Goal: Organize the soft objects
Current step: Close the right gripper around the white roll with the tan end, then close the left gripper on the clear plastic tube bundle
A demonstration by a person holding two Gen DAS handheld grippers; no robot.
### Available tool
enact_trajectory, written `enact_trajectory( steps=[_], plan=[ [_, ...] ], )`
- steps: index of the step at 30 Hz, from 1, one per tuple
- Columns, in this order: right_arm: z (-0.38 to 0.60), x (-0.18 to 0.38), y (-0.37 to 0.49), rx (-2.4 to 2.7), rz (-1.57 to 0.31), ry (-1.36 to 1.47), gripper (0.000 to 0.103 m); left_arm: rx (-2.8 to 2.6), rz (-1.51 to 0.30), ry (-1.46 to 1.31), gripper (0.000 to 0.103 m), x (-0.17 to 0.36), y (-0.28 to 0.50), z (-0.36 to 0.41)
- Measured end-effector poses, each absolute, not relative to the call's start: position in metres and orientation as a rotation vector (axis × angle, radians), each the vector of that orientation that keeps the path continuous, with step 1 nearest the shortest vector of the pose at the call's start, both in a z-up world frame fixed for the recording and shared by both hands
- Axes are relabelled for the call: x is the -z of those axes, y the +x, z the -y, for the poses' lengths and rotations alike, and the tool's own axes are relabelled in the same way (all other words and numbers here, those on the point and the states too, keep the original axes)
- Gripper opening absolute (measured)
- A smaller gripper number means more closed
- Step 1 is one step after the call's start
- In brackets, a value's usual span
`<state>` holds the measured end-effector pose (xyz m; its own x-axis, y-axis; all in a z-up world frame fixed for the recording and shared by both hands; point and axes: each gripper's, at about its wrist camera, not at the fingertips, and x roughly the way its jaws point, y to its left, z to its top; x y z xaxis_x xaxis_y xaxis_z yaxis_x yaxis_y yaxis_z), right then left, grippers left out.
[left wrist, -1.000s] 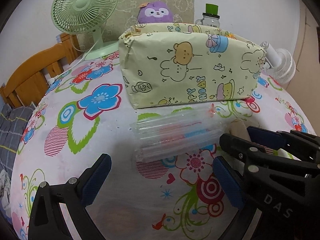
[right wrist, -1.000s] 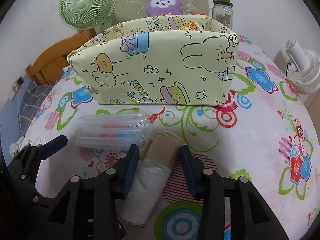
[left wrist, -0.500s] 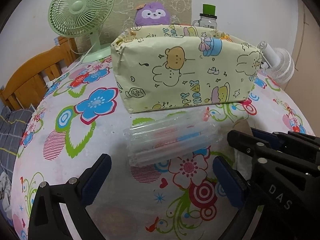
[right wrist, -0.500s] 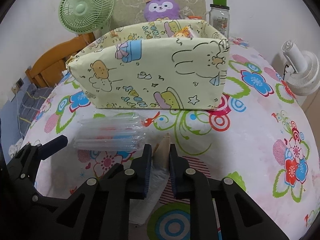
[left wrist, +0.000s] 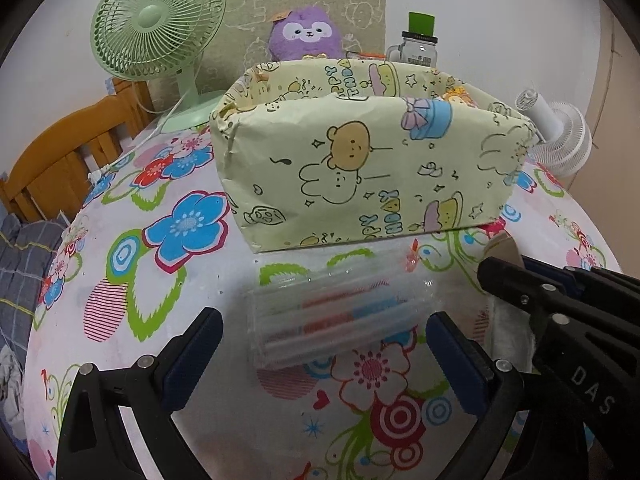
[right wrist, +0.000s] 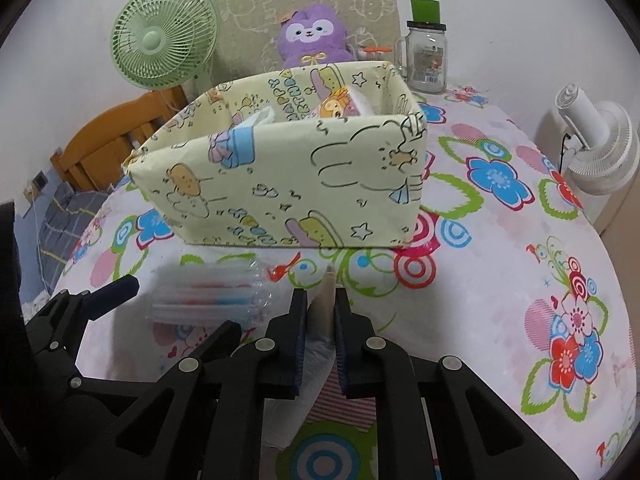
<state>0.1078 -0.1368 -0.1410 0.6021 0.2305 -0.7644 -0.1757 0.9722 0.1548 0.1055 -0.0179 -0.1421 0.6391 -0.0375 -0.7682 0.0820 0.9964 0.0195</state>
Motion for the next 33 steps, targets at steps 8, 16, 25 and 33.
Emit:
enact_trajectory(
  steps=[8, 16, 25, 33],
  plan=[
    [0.139, 0.143, 0.119, -0.234, -0.901, 0.065, 0.015, 0.074, -0.902, 0.008, 0.102, 0.147, 0.119, 0.019],
    [0.144, 0.147, 0.129, -0.223, -0.915, 0.065, 0.015, 0.080, -0.920, -0.019, 0.103, 0.151, 0.129, 0.025],
    [0.150, 0.153, 0.136, -0.220, -0.933, 0.076, 0.015, 0.083, -0.928, -0.006, 0.103, 0.155, 0.136, 0.033],
    [0.154, 0.150, 0.135, -0.227, -0.930, 0.084, 0.015, 0.091, -0.916, -0.008, 0.103, 0.149, 0.131, 0.034]
  ],
)
